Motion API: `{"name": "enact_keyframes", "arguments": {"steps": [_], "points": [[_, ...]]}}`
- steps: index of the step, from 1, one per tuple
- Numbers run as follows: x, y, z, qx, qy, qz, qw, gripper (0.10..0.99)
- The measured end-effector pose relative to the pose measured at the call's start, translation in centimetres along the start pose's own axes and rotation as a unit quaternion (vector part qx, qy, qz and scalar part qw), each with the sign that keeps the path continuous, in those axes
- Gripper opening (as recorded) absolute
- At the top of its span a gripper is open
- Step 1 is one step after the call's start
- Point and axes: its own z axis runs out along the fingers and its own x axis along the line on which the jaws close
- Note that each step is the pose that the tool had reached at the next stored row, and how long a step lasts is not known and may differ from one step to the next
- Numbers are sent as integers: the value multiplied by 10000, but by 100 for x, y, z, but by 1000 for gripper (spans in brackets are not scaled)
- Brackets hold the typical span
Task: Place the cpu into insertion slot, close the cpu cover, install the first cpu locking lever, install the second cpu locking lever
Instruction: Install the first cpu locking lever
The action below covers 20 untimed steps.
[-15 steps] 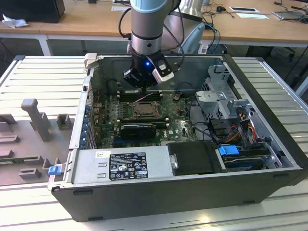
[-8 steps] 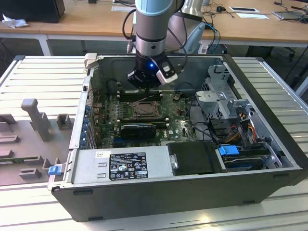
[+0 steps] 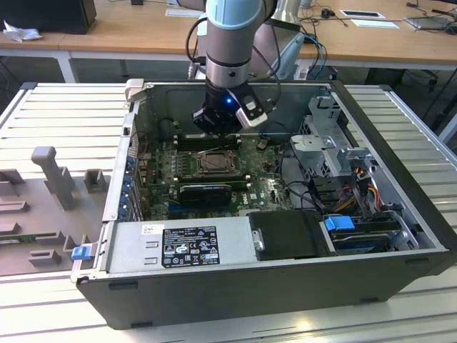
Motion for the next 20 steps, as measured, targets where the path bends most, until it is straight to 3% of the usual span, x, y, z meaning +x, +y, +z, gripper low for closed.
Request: {"name": "enact_keyframes", "arguments": {"steps": [11, 20], "points": [[-20, -18, 85, -1, -3, 7, 10000, 106], [-19, -42, 91, 1, -4, 15, 10000, 106]]}}
